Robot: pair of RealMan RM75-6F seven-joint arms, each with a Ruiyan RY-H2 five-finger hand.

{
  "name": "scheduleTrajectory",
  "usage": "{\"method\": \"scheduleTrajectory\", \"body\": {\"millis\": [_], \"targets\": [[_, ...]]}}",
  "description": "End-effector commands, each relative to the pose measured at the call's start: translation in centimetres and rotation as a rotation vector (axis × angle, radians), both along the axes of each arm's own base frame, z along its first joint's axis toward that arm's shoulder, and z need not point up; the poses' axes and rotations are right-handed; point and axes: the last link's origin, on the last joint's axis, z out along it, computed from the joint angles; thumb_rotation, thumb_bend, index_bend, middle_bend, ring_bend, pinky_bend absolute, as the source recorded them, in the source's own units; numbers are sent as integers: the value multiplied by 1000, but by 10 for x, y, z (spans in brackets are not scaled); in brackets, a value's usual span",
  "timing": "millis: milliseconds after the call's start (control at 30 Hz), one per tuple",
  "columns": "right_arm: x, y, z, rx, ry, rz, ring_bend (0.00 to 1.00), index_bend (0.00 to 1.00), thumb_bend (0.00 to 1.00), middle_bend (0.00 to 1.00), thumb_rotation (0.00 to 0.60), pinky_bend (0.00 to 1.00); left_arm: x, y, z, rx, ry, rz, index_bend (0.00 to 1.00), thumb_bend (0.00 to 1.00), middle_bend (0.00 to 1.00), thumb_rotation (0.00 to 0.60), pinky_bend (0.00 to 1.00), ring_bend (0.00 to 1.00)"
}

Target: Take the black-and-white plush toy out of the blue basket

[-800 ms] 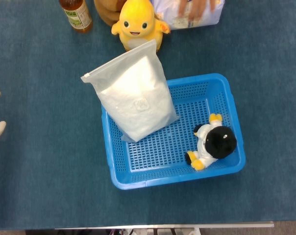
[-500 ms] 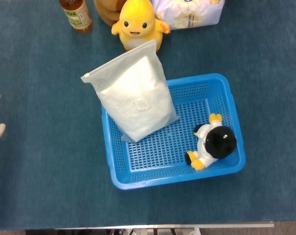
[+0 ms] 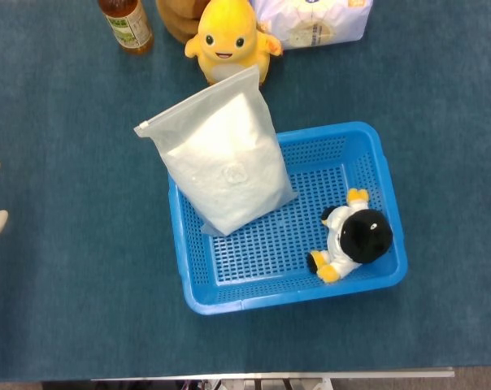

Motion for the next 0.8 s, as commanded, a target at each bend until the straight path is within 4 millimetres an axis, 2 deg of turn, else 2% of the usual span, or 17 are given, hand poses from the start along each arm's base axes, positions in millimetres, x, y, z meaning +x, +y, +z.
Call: {"method": "scheduleTrajectory", "body": {"millis": [33,333,600,800], "targets": [[11,-4,-4,60,-7,53,265,278,0,268,600,526,-1,-1,0,0,3,7,315,196,352,600,508,294],[33,-10,-19,188,8,159,265,278,0,274,600,511,-2,0,-1,-4,1,9,315,196,355,600,508,295],[48,-13,-34,290,28,234,265,278,0,274,600,376,-3,-1,-1,-2,1,18,316,196,357,600,508,295],[57,-16,-46,360,31,267,239,222,0,259,600,360,-5,-3,-1,0,-3,24,316,196,359,600,508,295]]}}
